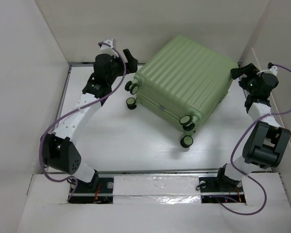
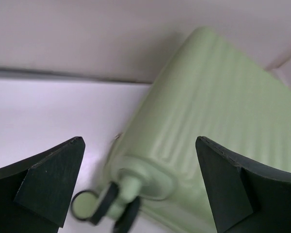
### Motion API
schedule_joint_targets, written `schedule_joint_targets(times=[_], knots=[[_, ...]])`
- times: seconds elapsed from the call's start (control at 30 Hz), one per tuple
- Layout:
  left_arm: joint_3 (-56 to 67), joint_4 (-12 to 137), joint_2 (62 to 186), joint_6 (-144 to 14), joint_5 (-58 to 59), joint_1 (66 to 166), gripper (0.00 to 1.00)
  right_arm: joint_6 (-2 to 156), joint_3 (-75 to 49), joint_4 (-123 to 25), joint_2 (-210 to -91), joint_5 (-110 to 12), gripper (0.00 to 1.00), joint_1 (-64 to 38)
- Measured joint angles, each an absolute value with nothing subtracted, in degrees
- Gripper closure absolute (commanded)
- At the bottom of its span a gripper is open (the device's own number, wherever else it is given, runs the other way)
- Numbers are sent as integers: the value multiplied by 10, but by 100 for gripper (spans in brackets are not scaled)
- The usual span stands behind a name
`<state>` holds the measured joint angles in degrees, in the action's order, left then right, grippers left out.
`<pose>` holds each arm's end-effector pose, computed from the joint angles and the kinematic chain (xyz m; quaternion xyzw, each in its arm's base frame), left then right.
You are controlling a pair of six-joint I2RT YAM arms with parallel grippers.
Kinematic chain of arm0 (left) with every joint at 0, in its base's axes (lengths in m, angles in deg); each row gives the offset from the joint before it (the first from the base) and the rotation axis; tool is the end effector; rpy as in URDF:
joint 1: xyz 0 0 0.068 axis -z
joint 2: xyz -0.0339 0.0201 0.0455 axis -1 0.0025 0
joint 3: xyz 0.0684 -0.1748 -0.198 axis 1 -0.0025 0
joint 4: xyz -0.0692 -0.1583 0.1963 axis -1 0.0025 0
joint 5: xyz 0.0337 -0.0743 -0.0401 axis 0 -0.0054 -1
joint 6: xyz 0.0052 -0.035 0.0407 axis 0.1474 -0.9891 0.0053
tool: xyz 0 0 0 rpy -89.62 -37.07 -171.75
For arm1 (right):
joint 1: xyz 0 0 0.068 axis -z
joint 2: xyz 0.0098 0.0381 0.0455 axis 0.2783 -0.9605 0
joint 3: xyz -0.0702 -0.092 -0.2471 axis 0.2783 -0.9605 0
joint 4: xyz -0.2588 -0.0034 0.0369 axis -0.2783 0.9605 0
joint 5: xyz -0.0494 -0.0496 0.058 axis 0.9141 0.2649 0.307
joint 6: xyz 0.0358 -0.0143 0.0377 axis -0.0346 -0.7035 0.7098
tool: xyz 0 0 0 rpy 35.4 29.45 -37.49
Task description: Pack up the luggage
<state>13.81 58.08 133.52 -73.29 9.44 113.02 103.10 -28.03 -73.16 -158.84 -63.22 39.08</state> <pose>0.3269 -0.1392 0.4205 0.0121 0.6951 -0.2616 0.6695 0.3435 -0.1312 0.3001 0.2317 0.7026 0.1954 0.6439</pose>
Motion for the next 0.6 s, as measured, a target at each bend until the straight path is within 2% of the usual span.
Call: schedule_joint_targets(times=[0.17, 0.33, 0.6], knots=[[132, 623, 1387, -724, 21, 1050, 1, 1035, -263, -742, -1614, -665, 0, 374], [58, 620, 1382, -661, -52, 1063, 1, 1055, -263, -772, -1629, -688, 0, 373], [49, 630, 1377, -573, -133, 1077, 2, 1064, -263, -797, -1644, -707, 0, 376]])
